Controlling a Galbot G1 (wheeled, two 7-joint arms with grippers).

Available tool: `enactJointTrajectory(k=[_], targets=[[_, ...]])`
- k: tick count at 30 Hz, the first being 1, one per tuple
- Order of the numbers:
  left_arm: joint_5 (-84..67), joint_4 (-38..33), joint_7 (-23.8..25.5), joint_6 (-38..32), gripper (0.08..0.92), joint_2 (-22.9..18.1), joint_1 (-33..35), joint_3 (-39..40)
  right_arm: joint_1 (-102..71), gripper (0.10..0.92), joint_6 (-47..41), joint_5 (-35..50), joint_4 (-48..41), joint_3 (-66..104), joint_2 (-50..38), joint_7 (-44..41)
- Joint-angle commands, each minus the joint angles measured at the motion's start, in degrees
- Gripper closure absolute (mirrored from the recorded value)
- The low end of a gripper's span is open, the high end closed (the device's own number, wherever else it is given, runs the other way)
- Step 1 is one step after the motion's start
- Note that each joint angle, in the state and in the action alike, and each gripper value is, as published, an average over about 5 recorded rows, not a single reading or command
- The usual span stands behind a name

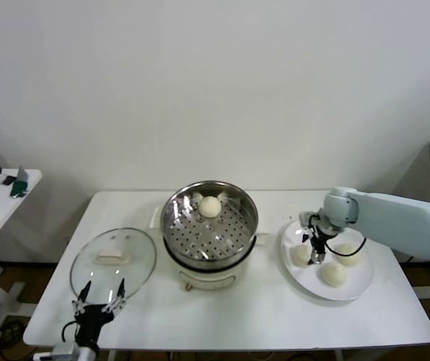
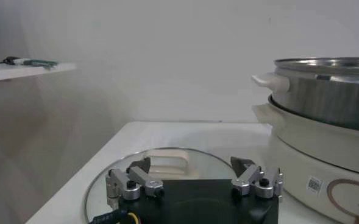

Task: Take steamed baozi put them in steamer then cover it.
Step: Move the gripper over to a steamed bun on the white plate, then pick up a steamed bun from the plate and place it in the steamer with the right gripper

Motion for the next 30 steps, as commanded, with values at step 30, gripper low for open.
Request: enactJointTrajectory(k=[30], targets=[[0.0,-0.5,0.0,0.1,0.177,-0.1,-0.9,1.1,45.1,0.457,4.5,25.7,5.9,-13.5,3.6,-13.5]])
